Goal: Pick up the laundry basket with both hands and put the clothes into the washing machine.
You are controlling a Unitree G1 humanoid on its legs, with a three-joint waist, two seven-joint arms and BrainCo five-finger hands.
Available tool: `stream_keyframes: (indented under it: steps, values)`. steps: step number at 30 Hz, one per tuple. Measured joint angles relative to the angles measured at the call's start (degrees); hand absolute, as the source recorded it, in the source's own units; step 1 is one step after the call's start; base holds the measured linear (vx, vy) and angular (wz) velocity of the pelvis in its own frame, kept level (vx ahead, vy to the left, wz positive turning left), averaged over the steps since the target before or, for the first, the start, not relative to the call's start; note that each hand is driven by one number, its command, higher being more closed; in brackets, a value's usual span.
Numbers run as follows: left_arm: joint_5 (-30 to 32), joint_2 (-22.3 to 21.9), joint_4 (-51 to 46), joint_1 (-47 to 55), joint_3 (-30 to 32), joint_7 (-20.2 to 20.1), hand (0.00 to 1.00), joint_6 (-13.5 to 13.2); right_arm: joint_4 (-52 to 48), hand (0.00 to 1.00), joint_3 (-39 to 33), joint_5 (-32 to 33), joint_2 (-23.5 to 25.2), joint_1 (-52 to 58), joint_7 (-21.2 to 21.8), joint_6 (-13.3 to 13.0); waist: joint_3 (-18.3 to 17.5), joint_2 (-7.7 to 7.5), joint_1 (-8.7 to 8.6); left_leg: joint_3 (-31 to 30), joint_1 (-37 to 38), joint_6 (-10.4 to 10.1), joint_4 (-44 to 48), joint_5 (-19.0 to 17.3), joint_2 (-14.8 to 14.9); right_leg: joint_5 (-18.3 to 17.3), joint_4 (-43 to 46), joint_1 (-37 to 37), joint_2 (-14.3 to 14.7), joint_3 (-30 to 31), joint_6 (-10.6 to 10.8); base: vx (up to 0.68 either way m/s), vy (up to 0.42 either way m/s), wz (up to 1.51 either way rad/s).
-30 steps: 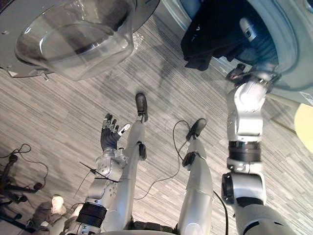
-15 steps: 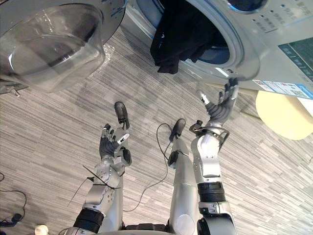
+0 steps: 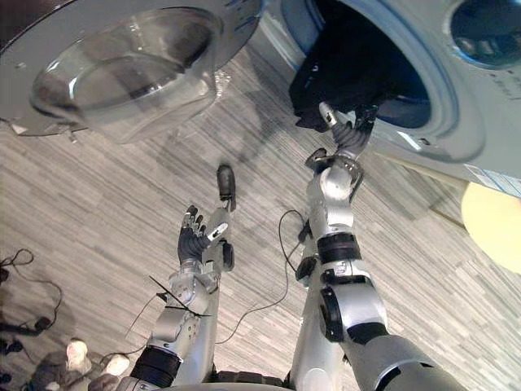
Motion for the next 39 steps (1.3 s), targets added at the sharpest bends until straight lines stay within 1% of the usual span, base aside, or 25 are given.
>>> stream_keyframes:
  steps: [4,6,7,8,9,11,12,13,15,16,18,20,21,22,24,26,28,31,32,33,34,36,37,38,39]
  values:
    - [0.01,-0.02,-4.08,0.07,0.01,0.0,0.0,-0.03,-0.27,0.0,-3.03,3.66,-1.27,-1.1,0.12,0.11,-0.11,0.27,1.19,-1.19,-4.59,0.24,8.0,-3.82,-0.28,-4.86,9.7,-3.97,-2.38,-0.41,-0.36,-0.07,-0.055,0.25]
    - [0.02,-0.03,-8.01,0.09,0.18,0.01,0.0,-0.41,-0.33,0.0,-4.86,6.19,-3.26,-1.51,0.26,0.24,-0.08,0.37,2.18,-3.01,-10.31,-0.14,16.77,-7.42,-0.42,-8.73,17.69,-8.12,-4.14,-0.34,-0.66,-0.11,-0.049,0.28]
    - [0.02,-0.03,-8.74,0.09,0.14,0.0,0.0,-0.49,-0.36,0.0,-5.44,6.67,-3.73,-1.55,0.3,0.27,-0.08,0.38,2.39,-3.36,-11.78,-0.17,19.0,-8.22,-0.36,-9.66,19.57,-9.16,-4.47,-0.25,-0.69,-0.1,-0.04,0.19]
    - [-0.01,-0.03,-10.34,0.2,0.09,0.0,0.0,-0.5,-0.37,0.0,-6.37,7.34,-4.77,-1.54,0.33,0.4,-0.07,0.4,2.69,-4.03,-14.74,-0.16,23.92,-10.01,-0.25,-11.52,23.58,-11.28,-5.14,-0.02,-0.9,-0.09,-0.043,0.15]
    - [-0.02,-0.04,-11.83,0.39,0.12,0.01,0.0,-0.56,-0.36,0.0,-6.58,8.35,-5.95,-1.5,0.43,0.52,-0.06,0.42,2.79,-4.7,-17.51,0.01,28.74,-11.94,-0.28,-13.6,27.89,-13.42,-6.07,0.51,-0.97,-0.09,-0.063,0.15]
    - [-0.12,-0.06,-13.95,1.12,0.05,0.01,0.0,-0.94,-0.36,0.0,-6.65,8.93,-7.38,-1.58,1.13,0.85,0.0,0.51,2.85,-5.64,-21.27,-0.12,34.98,-14.58,-0.34,-16.48,33.82,-16.28,-7.08,1.38,-0.9,-0.07,-0.068,0.12]
    - [-0.16,-0.07,-14.84,1.47,-0.06,0.0,0.0,-1.02,-0.36,0.0,-6.67,8.97,-8.23,-1.57,1.53,0.96,0.16,0.81,2.84,-6.2,-22.75,-0.3,37.61,-15.68,-0.51,-17.81,36.4,-17.3,-7.6,1.69,-0.62,-0.08,-0.066,0.2]
    - [-0.42,-0.06,-15.5,1.57,-0.19,-0.02,0.0,-1.05,-0.3,0.0,-6.81,8.98,-9.58,-1.4,1.62,1.04,0.23,0.94,2.79,-6.49,-24.29,-0.47,39.94,-16.57,-1.02,-19.32,39.39,-18.77,-8.46,2.56,-0.54,-0.11,-0.082,0.24]
    - [-1.28,-0.06,-16.84,2.32,-0.18,0.04,0.0,-1.18,-0.24,0.0,-6.56,9.49,-11.77,-1.51,2.48,2.14,0.31,1.34,3.0,-6.98,-26.58,-0.6,43.55,-17.41,-1.17,-21.16,43.23,-20.86,-9.14,3.19,-0.61,-0.11,-0.085,0.14]
    - [-1.71,-0.07,-17.52,2.77,-0.39,0.03,0.0,-1.23,-0.1,0.0,-5.99,9.53,-12.66,-1.51,3.01,2.18,0.28,1.79,2.97,-7.56,-27.51,-0.71,44.64,-17.58,-1.23,-21.78,44.34,-21.35,-9.22,3.18,-0.33,-0.08,-0.057,0.06]
    - [-2.19,-0.04,-18.28,2.91,-1.38,0.03,0.0,-1.64,0.29,0.0,-4.81,9.52,-14.33,-1.53,3.82,2.24,0.29,1.86,3.09,-8.06,-28.76,-0.78,45.48,-17.63,-1.54,-22.51,46.05,-22.52,-9.76,3.14,-0.75,-0.09,-0.062,0.15]
    - [-2.24,0.0,-18.4,3.01,-2.16,0.01,0.0,-2.15,0.93,0.0,-2.65,9.46,-15.5,-1.6,3.96,2.26,0.44,2.21,2.94,-8.7,-29.34,-0.98,45.9,-17.58,-1.92,-23.28,47.06,-22.83,-10.06,2.89,-0.19,-0.11,-0.079,0.15]
    - [-2.34,-0.02,-19.08,3.4,-2.32,0.01,0.0,-2.18,2.64,0.0,-0.65,9.34,-17.1,-2.41,4.16,2.28,0.43,2.23,2.99,-8.83,-29.67,-1.41,45.77,-17.6,-1.96,-23.37,47.32,-23.23,-10.09,2.82,-0.2,-0.09,-0.051,0.06]
    - [-2.42,-0.02,-20.11,4.03,-2.46,0.02,0.0,-2.34,3.92,0.0,1.06,9.25,-18.96,-3.82,4.19,3.03,0.43,2.27,3.07,-8.84,-30.11,-1.57,45.51,-17.42,-1.95,-23.42,47.39,-23.88,-10.08,2.87,-0.1,-0.09,-0.046,0.03]
    - [-2.7,-0.01,-20.94,4.73,-2.66,0.06,0.0,-2.43,5.46,0.0,3.65,8.75,-20.93,-5.2,4.06,3.41,0.43,2.5,3.1,-8.85,-30.88,-1.64,45.28,-17.31,-1.93,-23.79,47.47,-24.74,-10.08,2.81,0.57,-0.08,-0.031,0.02]
    - [-2.77,0.0,-20.95,4.72,-3.18,0.05,0.0,-2.44,5.99,0.0,5.27,7.7,-21.8,-5.42,4.03,2.93,0.58,2.79,3.03,-8.93,-31.18,-1.81,44.9,-16.76,-1.96,-23.94,47.49,-25.0,-10.09,2.67,0.86,-0.08,-0.025,0.05]
    - [-2.78,0.01,-21.0,4.73,-3.94,0.04,0.0,-2.46,6.51,0.0,7.08,7.49,-23.23,-5.61,4.01,2.95,0.55,2.85,3.06,-8.93,-31.48,-1.88,44.77,-16.54,-2.04,-23.93,47.58,-25.48,-10.08,2.81,0.86,-0.07,-0.018,0.02]
    - [-2.94,0.01,-21.92,4.71,-4.28,0.02,0.0,-2.66,6.48,0.0,9.87,6.36,-24.83,-5.78,3.94,2.36,0.46,3.36,3.0,-9.06,-32.45,-2.0,44.72,-16.38,-2.16,-24.19,48.09,-26.55,-10.12,2.71,0.71,-0.08,-0.013,0.03]
    - [-3.37,0.01,-22.0,4.71,-4.35,0.02,0.0,-2.94,6.5,0.0,10.72,6.28,-25.69,-5.99,3.94,2.08,0.53,3.92,2.99,-9.21,-32.7,-2.12,44.69,-16.3,-2.2,-24.28,48.32,-26.72,-10.15,2.61,0.82,-0.08,-0.01,0.09]
    - [-3.7,0.02,-22.0,4.71,-4.44,0.0,0.0,-2.98,6.55,0.0,11.44,6.23,-26.52,-6.37,3.92,2.01,0.55,4.81,3.0,-9.29,-32.85,-2.13,44.23,-16.31,-2.25,-24.44,48.38,-26.79,-10.22,2.36,1.1,-0.13,-0.017,0.21]
    - [-3.89,0.01,-22.08,4.69,-4.43,0.02,0.0,-3.09,7.03,0.0,12.08,5.95,-27.49,-7.12,3.83,1.97,0.46,5.32,2.87,-8.98,-32.82,-2.15,42.74,-16.31,-2.59,-24.87,48.25,-27.37,-10.31,2.34,1.91,-0.1,-0.013,0.28]
    - [-3.89,0.07,-22.44,4.53,-4.45,0.01,0.0,-3.37,7.64,0.0,12.54,5.68,-28.96,-8.18,3.59,1.83,0.42,5.77,2.42,-8.17,-32.75,-2.26,39.66,-16.25,-3.06,-24.95,47.23,-28.54,-10.55,3.04,1.92,-0.09,-0.015,0.42]
    - [-3.9,0.16,-22.7,4.65,-4.46,0.02,0.0,-3.45,7.74,0.0,13.32,5.39,-30.42,-8.93,3.57,1.82,0.47,6.4,2.64,-7.82,-34.28,-1.15,45.1,-16.5,-3.02,-24.88,47.17,-28.94,-11.32,2.72,1.91,-0.05,0.016,0.2]
    - [-3.91,0.08,-22.77,4.97,-4.67,0.01,0.0,-3.56,8.19,0.0,14.45,5.27,-30.99,-9.5,3.57,1.83,0.4,6.55,3.05,-7.41,-34.57,-0.58,49.14,-16.96,-3.14,-24.74,47.82,-29.2,-11.21,2.48,2.09,-0.02,0.042,-0.12]
    - [-3.93,0.05,-22.84,4.88,-5.25,0.02,0.0,-3.69,8.86,0.0,16.03,5.3,-32.0,-10.6,3.59,1.95,0.28,6.98,3.14,-6.84,-33.56,-0.17,48.74,-19.07,-3.61,-24.37,48.56,-29.95,-11.33,2.41,2.41,-0.11,0.071,0.08]
